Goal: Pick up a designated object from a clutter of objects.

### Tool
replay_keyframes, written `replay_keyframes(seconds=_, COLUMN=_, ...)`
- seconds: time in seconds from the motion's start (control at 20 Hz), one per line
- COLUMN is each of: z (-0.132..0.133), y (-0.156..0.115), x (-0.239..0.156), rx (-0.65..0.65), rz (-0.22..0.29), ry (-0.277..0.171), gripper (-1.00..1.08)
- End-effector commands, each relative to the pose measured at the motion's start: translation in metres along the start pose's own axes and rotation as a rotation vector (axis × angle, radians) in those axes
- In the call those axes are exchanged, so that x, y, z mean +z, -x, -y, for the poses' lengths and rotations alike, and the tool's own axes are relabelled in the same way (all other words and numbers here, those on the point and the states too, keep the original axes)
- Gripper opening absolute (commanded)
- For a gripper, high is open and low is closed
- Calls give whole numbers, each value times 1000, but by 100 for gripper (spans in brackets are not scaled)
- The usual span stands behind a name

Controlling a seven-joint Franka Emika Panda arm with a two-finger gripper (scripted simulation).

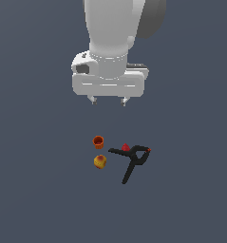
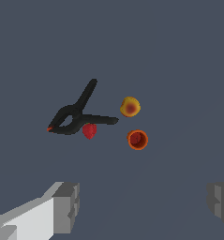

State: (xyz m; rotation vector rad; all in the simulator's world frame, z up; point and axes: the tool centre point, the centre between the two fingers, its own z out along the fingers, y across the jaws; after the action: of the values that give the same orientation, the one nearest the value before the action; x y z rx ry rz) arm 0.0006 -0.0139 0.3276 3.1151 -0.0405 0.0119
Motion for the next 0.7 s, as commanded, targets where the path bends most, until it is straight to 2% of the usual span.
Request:
replay_keyframes(seconds=0.0, z=0, y=0, x=0, rx=0, rz=0, ry=0, gripper=100)
replay_keyframes(seconds=0.65, z=-2, y=-5, x=7, rx=26, rz=-3, ry=-21, gripper=100)
